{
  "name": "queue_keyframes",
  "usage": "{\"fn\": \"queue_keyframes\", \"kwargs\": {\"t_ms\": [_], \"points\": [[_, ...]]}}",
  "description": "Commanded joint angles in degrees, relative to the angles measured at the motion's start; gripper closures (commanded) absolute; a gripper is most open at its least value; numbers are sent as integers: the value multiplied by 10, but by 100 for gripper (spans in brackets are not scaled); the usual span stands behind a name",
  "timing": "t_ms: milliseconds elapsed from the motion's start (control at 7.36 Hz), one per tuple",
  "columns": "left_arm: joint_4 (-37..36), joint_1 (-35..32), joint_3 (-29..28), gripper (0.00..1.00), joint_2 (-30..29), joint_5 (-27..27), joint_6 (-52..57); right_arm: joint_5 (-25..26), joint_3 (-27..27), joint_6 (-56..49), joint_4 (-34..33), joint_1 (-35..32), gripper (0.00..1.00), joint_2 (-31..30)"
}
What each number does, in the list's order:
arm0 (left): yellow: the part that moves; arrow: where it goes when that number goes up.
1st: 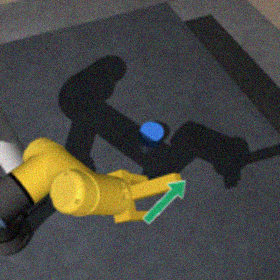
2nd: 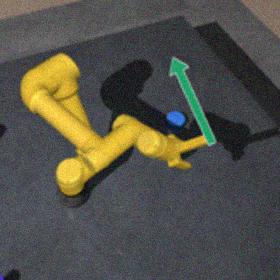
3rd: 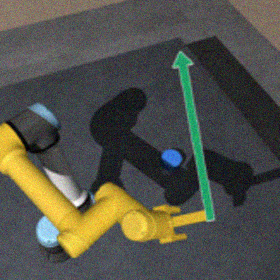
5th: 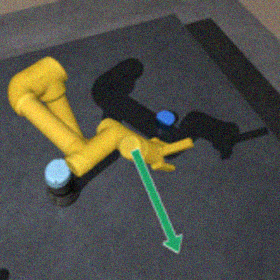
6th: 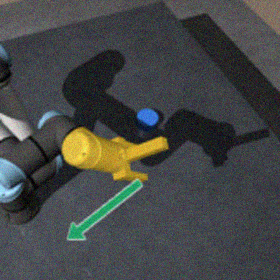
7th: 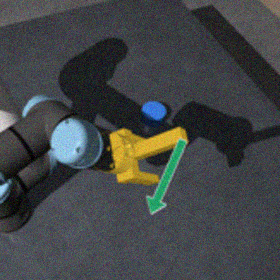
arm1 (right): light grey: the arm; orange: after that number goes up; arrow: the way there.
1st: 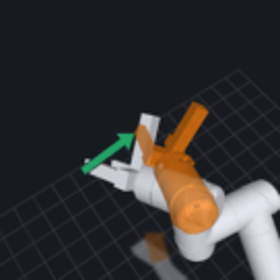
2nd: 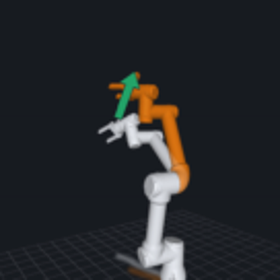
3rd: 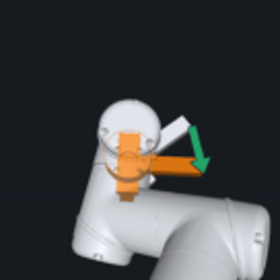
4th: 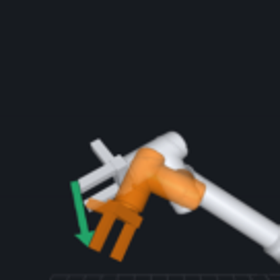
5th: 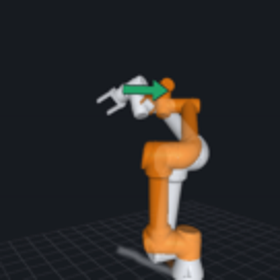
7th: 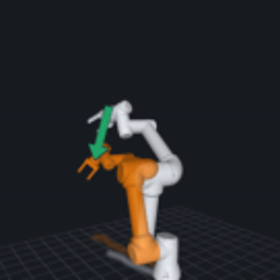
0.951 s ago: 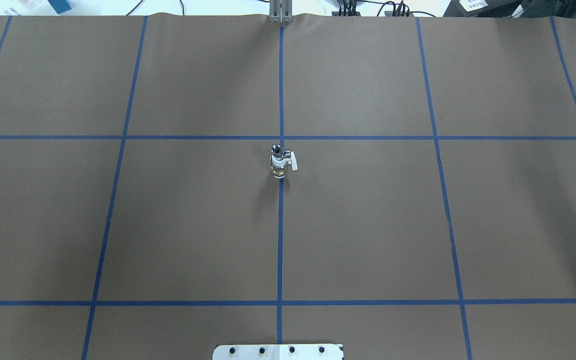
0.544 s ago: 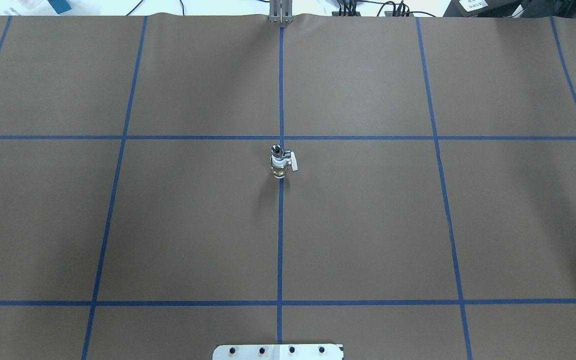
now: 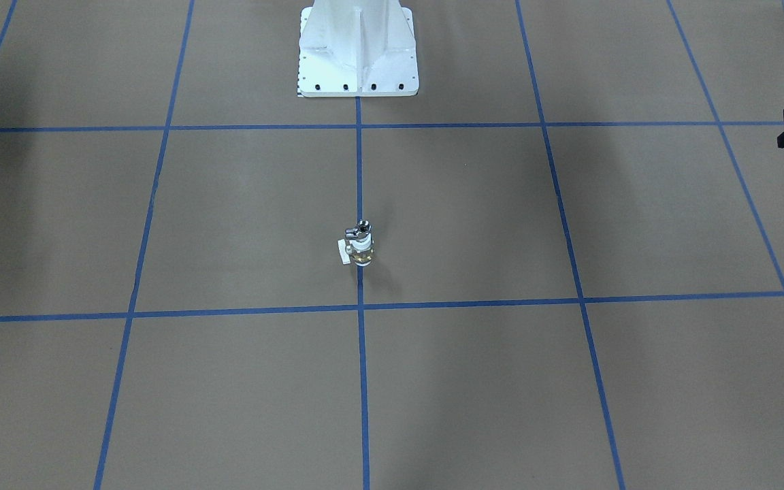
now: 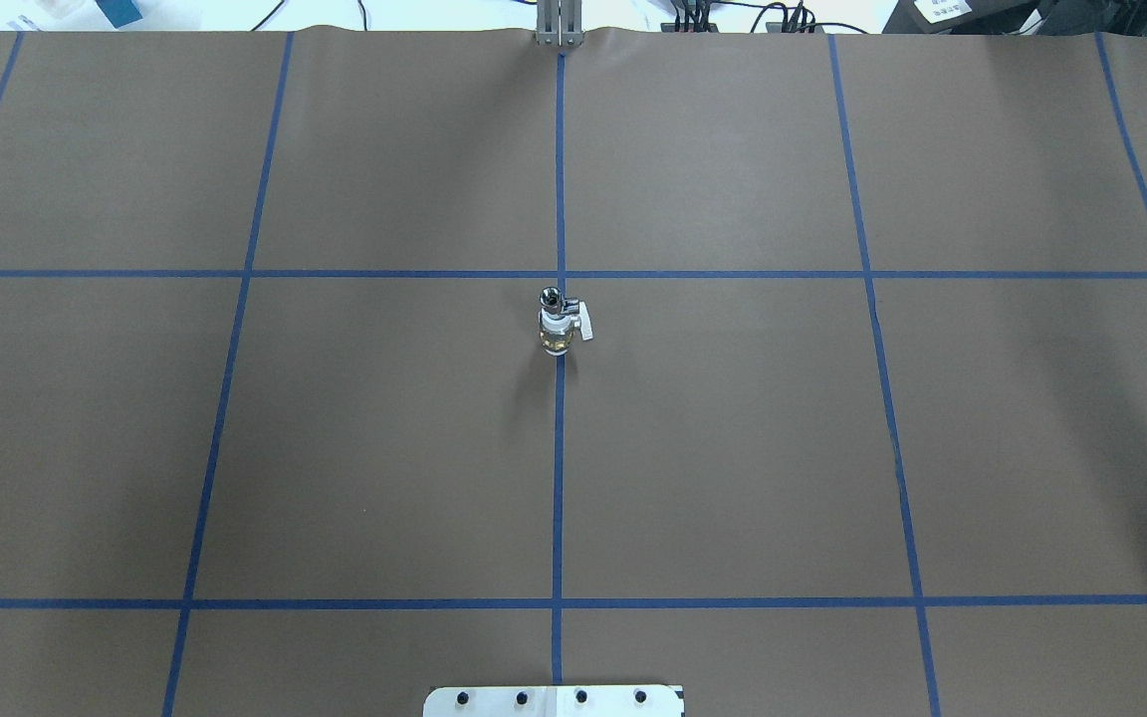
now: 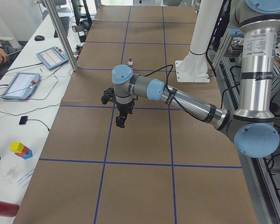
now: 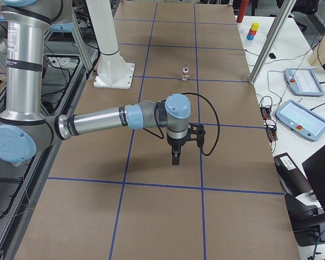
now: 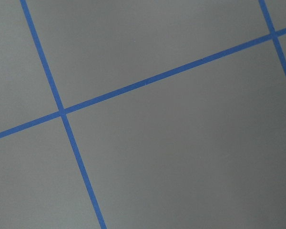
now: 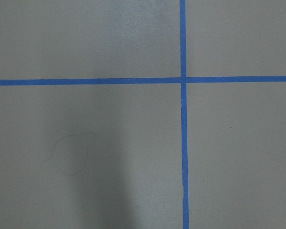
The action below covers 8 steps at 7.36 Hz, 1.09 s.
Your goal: Assemble PPR valve and pipe with both arms
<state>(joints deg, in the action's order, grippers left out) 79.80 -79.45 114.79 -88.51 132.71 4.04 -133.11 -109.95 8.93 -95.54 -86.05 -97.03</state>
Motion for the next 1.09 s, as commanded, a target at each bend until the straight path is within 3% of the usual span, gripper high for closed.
{"fn": "queue_keyframes", "kwargs": {"t_ms": [0,951], "points": [[1,0,3,0,0,-1,0,-1,0,-1,0,0,1,0],[-2,-15,-4,0,4,0,1,1,0,-1,-1,4,1,5]]}}
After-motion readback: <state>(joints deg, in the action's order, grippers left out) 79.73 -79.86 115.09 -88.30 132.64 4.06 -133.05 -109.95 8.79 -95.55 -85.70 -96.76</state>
